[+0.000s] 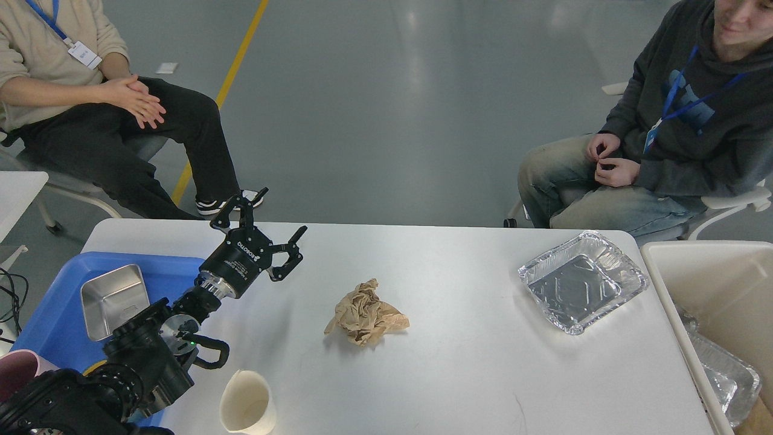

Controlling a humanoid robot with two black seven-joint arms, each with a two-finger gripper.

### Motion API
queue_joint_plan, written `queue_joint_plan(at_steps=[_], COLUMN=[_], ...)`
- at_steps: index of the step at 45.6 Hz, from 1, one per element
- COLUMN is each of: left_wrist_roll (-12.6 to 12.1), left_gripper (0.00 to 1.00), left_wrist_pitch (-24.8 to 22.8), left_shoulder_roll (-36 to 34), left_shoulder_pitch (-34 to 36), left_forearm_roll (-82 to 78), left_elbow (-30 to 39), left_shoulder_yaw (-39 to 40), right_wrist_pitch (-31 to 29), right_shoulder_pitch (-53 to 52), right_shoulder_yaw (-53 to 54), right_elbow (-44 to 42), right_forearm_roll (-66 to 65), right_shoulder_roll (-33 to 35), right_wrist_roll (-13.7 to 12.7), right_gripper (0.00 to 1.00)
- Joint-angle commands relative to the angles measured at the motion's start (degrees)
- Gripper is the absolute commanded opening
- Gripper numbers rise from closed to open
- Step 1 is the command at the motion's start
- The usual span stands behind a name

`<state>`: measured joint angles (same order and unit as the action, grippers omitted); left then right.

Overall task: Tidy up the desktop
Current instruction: 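Reach the right gripper to the near edge of the foil tray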

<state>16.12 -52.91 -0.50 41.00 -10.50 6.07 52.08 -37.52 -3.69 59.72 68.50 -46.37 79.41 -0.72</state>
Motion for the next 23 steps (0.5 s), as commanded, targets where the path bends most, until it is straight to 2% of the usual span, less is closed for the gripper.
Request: queue_joint_plan(at_steps=[1,5,7,10,17,23], left_wrist_roll=[0.06,0.06,0.06,0.14,0.14,0.23], left_gripper=[0.98,0.98,0.98,0.98,0.98,0.98], left_wrist_pitch=[0.26,0.44,0.61,0.62,0.62,0.62], left_shoulder_roll=[0.05,0.14,0.14,0.14,-0.03,-0.47], left_shoulder_pitch=[-0.22,-0.48,-0.57,-0.57,-1.10,-1.54], left_forearm_roll=[0.04,0.04,0.04,0.04,0.13,0.13], left_elbow=[0.00,0.00,0.00,0.00,0.00,0.00], left_shoulder_yaw=[-0.05,-0.05,-0.05,-0.05,-0.05,-0.05], right_wrist_pitch=[-1.41,-5.01,-8.26,-9.15,-8.45,-3.27], right_shoulder_pitch=[-8.60,-15.80,-22.92,-29.95,-44.19,-49.21], right_shoulder_yaw=[0.14,-0.56,-2.75,-7.93,-23.92,-38.60], right_elbow=[-8.54,-19.60,-27.52,-33.94,-45.63,-52.41], right_forearm_roll=[-11.09,-15.58,-17.87,-19.63,-20.07,-20.25], right_shoulder_roll=[-13.82,-20.95,-25.96,-29.74,-36.77,-42.93], right_wrist_roll=[-3.23,-3.23,-3.06,-2.62,-1.04,2.12], right_gripper=[1.00,1.00,1.00,1.00,1.00,1.00])
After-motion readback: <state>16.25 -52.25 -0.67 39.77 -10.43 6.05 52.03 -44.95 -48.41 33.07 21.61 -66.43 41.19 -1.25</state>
